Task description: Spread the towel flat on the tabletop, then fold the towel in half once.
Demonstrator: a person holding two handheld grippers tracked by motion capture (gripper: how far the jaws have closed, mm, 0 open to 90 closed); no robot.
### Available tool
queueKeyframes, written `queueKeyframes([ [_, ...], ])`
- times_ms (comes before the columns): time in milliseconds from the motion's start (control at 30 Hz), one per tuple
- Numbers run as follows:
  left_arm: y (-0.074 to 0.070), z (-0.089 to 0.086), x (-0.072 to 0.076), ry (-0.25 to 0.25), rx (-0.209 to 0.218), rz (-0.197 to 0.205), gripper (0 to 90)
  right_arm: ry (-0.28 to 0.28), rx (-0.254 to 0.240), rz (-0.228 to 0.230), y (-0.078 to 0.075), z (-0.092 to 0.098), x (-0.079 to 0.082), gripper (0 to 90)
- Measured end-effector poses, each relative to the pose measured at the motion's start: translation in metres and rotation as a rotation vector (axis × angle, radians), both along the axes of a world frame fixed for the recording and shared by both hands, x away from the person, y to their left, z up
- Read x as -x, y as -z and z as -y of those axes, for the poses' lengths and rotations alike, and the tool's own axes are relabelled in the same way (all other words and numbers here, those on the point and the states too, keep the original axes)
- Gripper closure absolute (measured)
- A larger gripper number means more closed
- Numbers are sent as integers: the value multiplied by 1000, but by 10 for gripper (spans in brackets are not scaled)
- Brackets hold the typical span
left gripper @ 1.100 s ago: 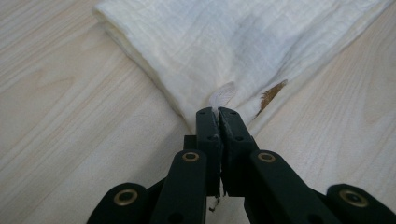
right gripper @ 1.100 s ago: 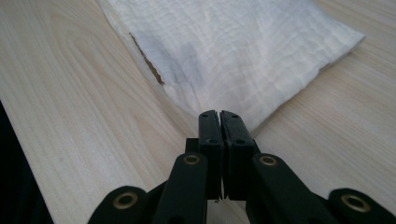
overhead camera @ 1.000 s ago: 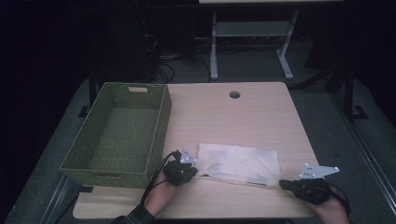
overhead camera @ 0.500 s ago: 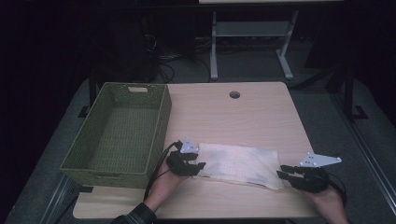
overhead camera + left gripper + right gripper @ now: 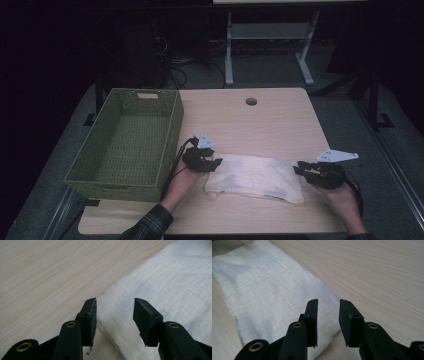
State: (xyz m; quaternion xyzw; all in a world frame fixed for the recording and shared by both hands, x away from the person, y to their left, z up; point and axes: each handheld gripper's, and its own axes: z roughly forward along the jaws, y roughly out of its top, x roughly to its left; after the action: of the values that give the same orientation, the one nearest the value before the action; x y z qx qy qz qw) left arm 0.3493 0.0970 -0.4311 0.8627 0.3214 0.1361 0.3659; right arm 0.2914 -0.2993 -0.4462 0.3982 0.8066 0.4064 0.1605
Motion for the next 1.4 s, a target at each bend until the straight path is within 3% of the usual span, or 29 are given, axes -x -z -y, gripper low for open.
queueKeyframes([
  [233,2,-1,-22,-51,15,-4,532,44,-12,-9,5,3,-28,687],
  [267,3,-1,-28,-62,19,-3,532,55,-3,-35,8,4,-35,685],
  [367,5,-1,-32,-72,19,-10,532,64,-7,-33,9,5,-41,683],
  [467,8,-1,-40,-85,19,-14,532,72,-21,-59,15,7,-50,681],
  [767,13,-1,-44,-82,6,-31,532,62,13,-123,25,7,-52,687],
  [833,15,-1,-44,-75,5,-38,532,49,3,-140,28,8,-51,767],
  [933,17,0,-44,-69,3,-51,532,31,6,-137,28,5,-49,841],
  [1167,23,3,-45,-53,-18,-70,543,23,22,-125,27,3,-48,860],
  [1300,28,6,-45,-31,-35,-96,643,21,29,-124,27,3,-48,866],
  [1400,29,8,-44,4,-59,-106,779,20,34,-118,26,2,-48,879],
])
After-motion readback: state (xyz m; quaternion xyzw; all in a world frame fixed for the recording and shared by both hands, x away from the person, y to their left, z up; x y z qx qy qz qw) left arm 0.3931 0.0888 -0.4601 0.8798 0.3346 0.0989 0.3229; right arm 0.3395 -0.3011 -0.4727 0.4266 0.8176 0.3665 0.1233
